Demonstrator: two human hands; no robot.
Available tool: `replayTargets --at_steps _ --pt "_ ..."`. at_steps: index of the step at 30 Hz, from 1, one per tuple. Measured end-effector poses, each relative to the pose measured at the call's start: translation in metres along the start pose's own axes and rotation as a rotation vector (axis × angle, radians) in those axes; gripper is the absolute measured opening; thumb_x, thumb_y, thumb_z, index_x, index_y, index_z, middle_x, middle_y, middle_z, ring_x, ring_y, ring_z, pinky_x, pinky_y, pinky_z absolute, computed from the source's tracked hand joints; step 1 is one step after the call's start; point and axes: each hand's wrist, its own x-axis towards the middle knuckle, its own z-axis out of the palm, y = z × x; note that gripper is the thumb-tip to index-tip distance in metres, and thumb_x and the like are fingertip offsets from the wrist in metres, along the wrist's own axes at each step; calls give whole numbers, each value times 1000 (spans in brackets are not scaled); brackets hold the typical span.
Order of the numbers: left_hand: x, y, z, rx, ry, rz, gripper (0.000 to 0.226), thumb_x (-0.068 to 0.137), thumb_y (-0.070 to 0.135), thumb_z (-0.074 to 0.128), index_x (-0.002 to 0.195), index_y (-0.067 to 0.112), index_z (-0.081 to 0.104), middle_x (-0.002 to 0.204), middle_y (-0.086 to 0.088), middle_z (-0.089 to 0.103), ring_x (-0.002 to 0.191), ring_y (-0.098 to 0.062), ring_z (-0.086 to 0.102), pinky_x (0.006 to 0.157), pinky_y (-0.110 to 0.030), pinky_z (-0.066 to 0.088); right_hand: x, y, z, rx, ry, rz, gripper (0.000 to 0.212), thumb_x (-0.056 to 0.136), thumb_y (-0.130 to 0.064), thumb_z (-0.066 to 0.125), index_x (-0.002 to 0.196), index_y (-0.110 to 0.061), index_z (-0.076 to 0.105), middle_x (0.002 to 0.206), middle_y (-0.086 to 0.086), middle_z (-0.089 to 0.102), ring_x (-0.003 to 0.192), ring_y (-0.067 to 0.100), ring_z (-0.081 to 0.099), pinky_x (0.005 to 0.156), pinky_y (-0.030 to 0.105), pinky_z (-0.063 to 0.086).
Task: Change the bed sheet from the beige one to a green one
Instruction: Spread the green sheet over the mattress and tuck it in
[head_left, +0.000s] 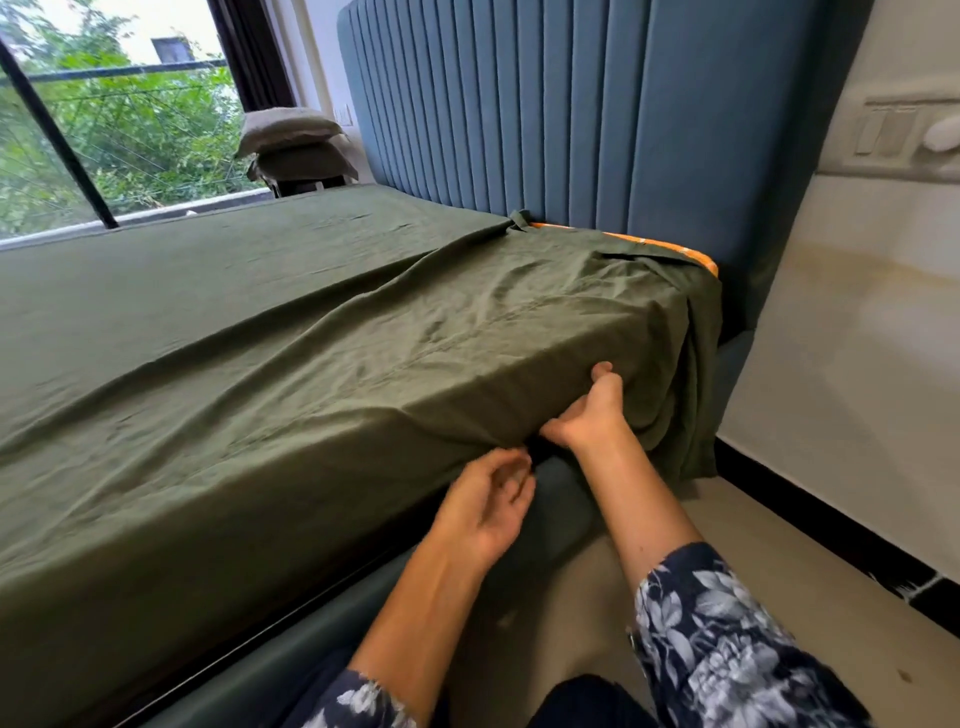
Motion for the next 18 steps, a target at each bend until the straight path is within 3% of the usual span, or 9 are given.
replayTargets --at_steps 3,4,6,8,10,12,14,16,18 --pt "-52 11 5 773 -196 -213 27 97 31 50 115 15 61 105 -3 72 101 -16 67 83 -24 51 14 -8 -12 -28 -45 34 62 96 -55 32 123 -3 53 135 18 50 131 34 43 113 51 27" --pt "-74 19 12 1052 -272 -166 29 97 37 51 119 21 60 110 0 71 105 -13 65 87 -23 49 17 -11 -15 -75 -34 44 65 95 -58 32 124 -3 53 135 17 50 131 33 43 112 52 28" --pt "-108 40 28 1490 -406 125 29 94 36 53 122 30 59 116 8 69 104 -3 62 90 -16 46 25 -16 -21 -205 -11 69 76 92 -66 28 137 -7 45 141 16 47 131 34 43 109 54 32" --pt "-122 62 47 1695 -425 419 26 92 32 56 117 31 62 109 8 70 96 -1 63 87 -13 46 27 -19 -23 -346 69 89 82 90 -71 23 140 -10 42 140 16 49 127 34 49 93 51 48" --pt "-107 81 68 1838 -305 637 27 91 35 58 115 25 66 103 5 71 91 -5 64 87 -18 48 28 -20 -24 -609 212 -20 79 92 -69 21 131 -7 50 120 20 62 109 34 62 74 47 54" --pt "-68 93 84 2026 -170 843 40 91 43 58 124 21 61 113 3 68 103 -9 63 94 -27 48 27 -27 -34 -950 469 -324 69 94 -61 34 104 1 63 76 17 70 72 28 70 73 45 57" --pt "-20 100 97 2196 -109 954 56 90 52 53 136 20 50 131 -2 59 120 -18 55 102 -38 44 21 -54 -49 -1230 623 -628 44 91 -45 53 81 -5 67 57 9 66 51 24 67 70 43 59" --pt "22 98 107 2332 -103 988 69 89 64 43 141 20 42 138 -4 53 124 -24 52 102 -44 45 14 -90 -60 -1372 642 -797 35 88 -36 57 66 -9 62 59 10 65 57 28 68 67 43 58" --pt "51 90 112 2381 -152 990 77 85 74 35 139 19 44 136 -4 55 119 -25 56 96 -44 49 5 -122 -66 -1499 697 -952 33 89 -34 55 68 -9 60 72 15 66 74 36 65 68 40 54"
